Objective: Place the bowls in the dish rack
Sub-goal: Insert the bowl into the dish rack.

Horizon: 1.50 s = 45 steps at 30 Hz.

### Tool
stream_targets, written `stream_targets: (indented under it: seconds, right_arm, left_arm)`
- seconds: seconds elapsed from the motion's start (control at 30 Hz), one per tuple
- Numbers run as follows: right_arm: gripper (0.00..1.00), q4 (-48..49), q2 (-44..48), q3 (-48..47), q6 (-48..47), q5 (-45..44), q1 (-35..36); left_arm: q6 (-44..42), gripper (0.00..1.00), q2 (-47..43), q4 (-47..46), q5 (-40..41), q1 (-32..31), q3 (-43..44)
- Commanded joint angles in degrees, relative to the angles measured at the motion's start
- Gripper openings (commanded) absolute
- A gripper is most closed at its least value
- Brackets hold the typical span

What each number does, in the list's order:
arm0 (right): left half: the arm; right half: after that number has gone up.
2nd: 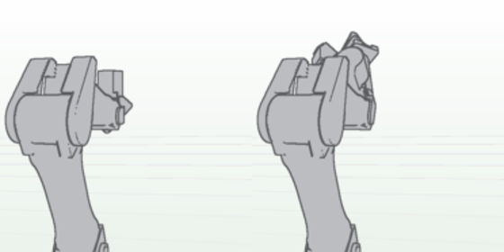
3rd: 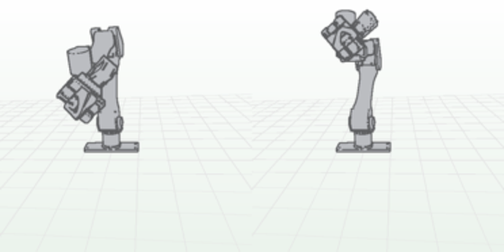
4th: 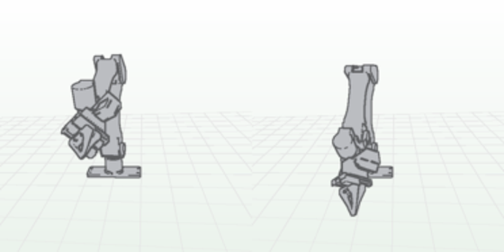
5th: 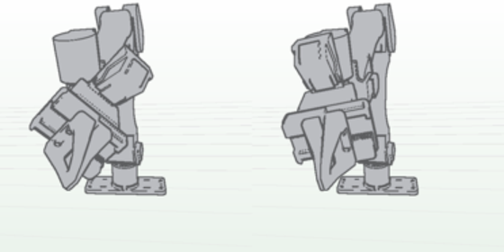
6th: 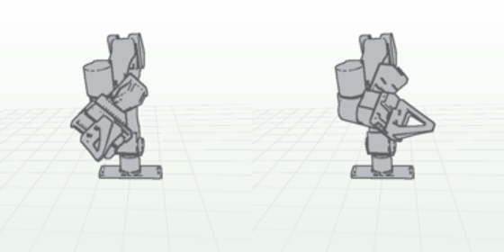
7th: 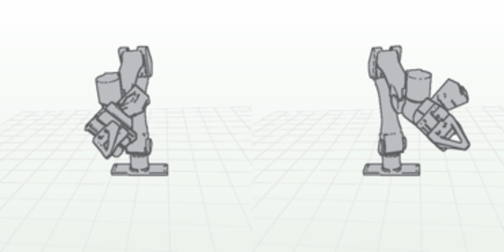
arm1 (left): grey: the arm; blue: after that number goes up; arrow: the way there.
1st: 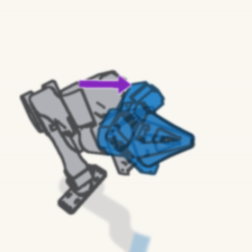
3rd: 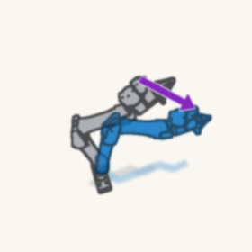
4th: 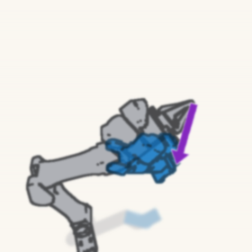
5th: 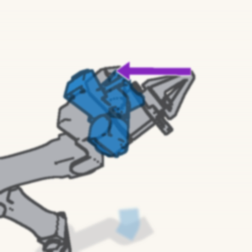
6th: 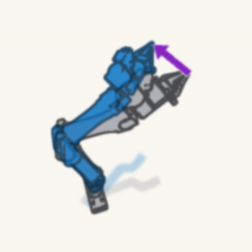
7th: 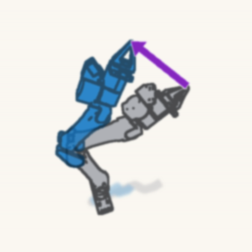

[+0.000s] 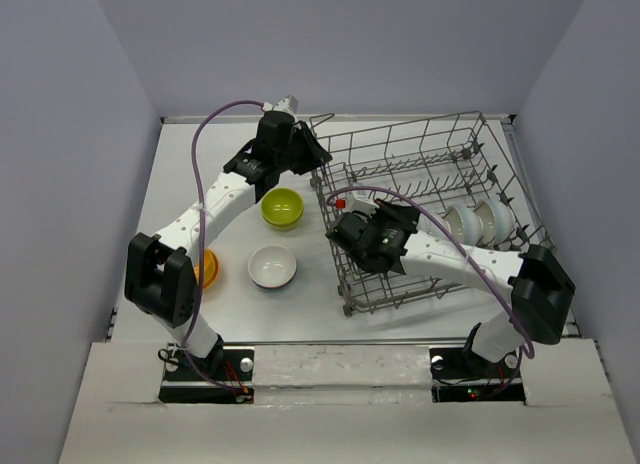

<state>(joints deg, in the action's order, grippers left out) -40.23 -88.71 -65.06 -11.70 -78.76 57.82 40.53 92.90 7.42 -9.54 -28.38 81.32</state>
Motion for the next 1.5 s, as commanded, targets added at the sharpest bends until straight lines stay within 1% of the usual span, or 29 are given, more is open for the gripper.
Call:
stream_targets:
  seconds: [0.0,0.5,0.8,1.17,1.27,1.33,1.37,1.47]
  right_arm:
    - [0.01,-0.3,-3.4,5.6,-2.5,-11.1,0.4]
    - [0.01,2.3,-4.2,7.3,-4.9,-11.0,-0.2]
    - [0.01,2.3,-6.3,7.4,-5.6,-14.7,-0.8]
    - [0.01,3.1,-5.8,8.3,-6.8,-14.1,-0.8]
    - [0.03,3.9,-5.4,8.5,-7.5,-14.1,-0.8]
    - [0.06,4.7,-5.2,8.5,-8.2,-13.2,-0.8]
    - [0.10,5.2,-4.6,8.5,-8.4,-12.8,-0.8]
    - [0.14,6.8,-3.9,8.6,-9.1,-11.4,-0.8]
  left_arm:
    - [-3.4,0.00,-4.6,-4.3,0.8,1.4,1.2]
    - [-3.2,0.00,-6.5,-4.8,0.7,1.4,-1.2]
    - [-3.1,0.00,-6.8,-5.0,0.3,1.4,-1.2]
    - [-3.1,0.00,-7.1,-5.0,0.1,1.4,-1.3]
    - [-3.1,0.00,-7.0,-5.1,0.0,1.4,-1.3]
    - [-3.1,0.00,-7.0,-5.0,0.0,1.4,-1.2]
    - [-3.1,0.00,-7.1,-5.0,0.1,1.4,-1.2]
    - [-3.1,0.00,-7.1,-5.0,0.1,1.4,-1.2]
